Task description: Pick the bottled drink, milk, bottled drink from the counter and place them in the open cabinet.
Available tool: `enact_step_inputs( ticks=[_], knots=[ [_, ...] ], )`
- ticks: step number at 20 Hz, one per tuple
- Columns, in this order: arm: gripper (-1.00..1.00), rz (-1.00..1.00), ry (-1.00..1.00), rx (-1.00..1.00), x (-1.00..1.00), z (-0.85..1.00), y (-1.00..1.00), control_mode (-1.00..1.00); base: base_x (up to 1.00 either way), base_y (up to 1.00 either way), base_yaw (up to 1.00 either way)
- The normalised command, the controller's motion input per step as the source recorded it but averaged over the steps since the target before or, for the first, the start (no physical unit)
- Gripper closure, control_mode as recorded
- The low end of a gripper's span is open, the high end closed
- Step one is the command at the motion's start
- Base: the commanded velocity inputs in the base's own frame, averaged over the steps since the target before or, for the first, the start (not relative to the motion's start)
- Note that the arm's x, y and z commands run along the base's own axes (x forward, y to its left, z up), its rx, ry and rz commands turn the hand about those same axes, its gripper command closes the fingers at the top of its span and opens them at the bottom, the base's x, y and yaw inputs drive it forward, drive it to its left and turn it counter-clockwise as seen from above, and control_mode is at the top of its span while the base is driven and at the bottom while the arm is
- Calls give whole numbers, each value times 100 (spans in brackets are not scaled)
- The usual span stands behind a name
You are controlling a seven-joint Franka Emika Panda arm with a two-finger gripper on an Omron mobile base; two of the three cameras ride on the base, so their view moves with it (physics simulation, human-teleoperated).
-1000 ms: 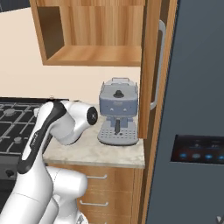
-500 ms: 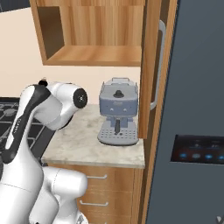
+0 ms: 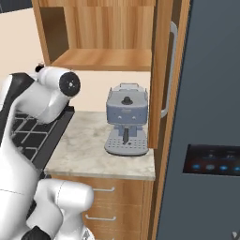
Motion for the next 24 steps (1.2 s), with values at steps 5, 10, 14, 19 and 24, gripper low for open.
enact_step_inputs(
  ticks=[5,10,14,19,24],
  knots=[
    [100,-14,-5,-10,-1,66,0,-100,0,0,0],
    [100,-10,-19,-11,0,23,-23,-100,0,0,0],
    [100,-3,-9,0,9,0,-55,-100,0,0,0],
    [100,0,-1,0,36,2,-48,-100,0,0,0],
    [100,-4,5,0,61,16,-11,-100,0,0,0]
  ],
)
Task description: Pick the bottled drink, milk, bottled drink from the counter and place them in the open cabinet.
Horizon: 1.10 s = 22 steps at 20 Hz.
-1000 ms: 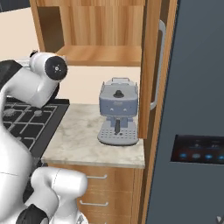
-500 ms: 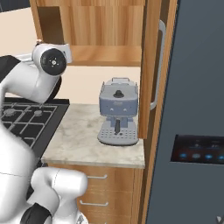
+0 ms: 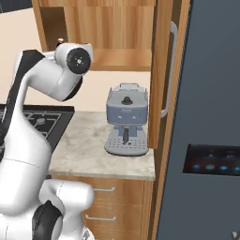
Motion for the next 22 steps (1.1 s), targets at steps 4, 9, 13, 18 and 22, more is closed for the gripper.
enact_step_inputs(
  ticks=[4,9,13,18,22],
  knots=[
    [100,-3,17,0,73,7,0,-100,0,0,0],
    [100,-5,8,0,70,4,0,-100,0,0,0],
    [100,-2,0,0,34,6,0,-100,0,0,0],
    [100,0,-1,-2,11,0,7,-100,0,0,0],
    [100,0,-5,-5,0,0,16,-100,0,0,0]
  ],
)
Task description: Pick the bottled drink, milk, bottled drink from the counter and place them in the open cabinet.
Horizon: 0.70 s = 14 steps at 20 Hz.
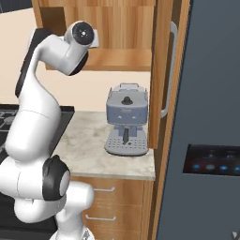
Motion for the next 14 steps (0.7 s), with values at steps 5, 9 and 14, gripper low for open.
enact_step_inputs(
  ticks=[5,9,14],
  knots=[
    [100,0,-4,0,6,0,1,-100,0,0,0],
    [100,0,0,0,31,0,0,-100,0,0,0],
    [100,-1,0,0,55,0,0,-100,0,0,0]
  ],
)
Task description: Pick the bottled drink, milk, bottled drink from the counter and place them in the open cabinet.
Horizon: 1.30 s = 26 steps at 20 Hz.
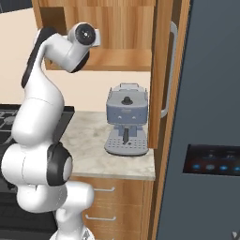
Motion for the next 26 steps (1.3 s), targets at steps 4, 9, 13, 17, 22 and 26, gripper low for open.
enact_step_inputs(
  ticks=[4,9,13,17,22,26],
  knots=[
    [100,-1,0,0,59,0,0,-100,0,0,0],
    [100,-2,0,0,64,0,0,-100,0,0,0],
    [100,-2,0,-1,66,-9,0,-100,0,0,0],
    [100,0,0,-3,45,-32,0,-100,0,0,0],
    [100,0,0,-1,18,-23,0,-100,0,0,0],
    [100,0,0,-1,15,-28,0,-100,0,0,0]
  ],
)
